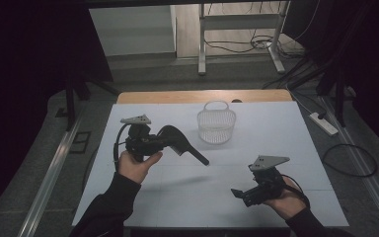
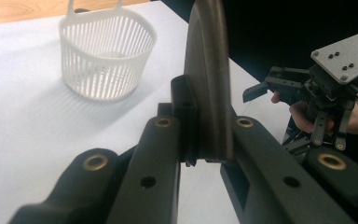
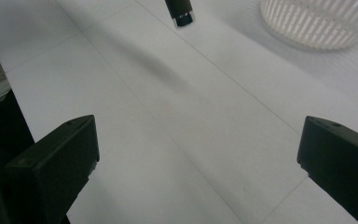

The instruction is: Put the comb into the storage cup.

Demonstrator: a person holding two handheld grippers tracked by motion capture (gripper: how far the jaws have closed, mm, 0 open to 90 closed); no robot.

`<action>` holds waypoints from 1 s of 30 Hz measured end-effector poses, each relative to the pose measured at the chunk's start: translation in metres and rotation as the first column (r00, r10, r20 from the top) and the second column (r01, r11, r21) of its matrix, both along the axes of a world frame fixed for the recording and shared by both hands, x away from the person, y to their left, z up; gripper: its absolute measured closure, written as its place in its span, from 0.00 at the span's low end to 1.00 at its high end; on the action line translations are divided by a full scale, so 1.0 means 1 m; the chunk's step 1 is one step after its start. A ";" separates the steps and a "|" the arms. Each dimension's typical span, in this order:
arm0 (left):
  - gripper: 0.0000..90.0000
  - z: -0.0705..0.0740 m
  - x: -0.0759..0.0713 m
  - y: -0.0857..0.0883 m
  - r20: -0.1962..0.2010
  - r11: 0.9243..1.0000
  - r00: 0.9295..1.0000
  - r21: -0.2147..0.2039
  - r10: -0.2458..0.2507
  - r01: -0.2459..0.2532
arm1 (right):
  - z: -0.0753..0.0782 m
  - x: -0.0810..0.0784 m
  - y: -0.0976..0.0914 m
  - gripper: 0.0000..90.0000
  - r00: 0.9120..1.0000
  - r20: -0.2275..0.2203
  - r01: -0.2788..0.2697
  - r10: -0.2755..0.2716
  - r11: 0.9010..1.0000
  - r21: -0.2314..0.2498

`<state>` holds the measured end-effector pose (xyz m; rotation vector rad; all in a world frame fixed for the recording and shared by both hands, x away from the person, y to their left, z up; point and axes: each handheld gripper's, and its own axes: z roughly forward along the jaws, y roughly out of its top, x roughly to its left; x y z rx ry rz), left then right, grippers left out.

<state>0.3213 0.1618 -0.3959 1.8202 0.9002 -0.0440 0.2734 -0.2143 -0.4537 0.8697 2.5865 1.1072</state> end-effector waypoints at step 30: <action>0.96 0.013 0.023 0.009 -0.017 1.000 1.000 -0.010 0.005 -0.006 | 0.001 -0.011 -0.043 0.00 0.991 -0.020 0.130 -0.130 0.991 -0.027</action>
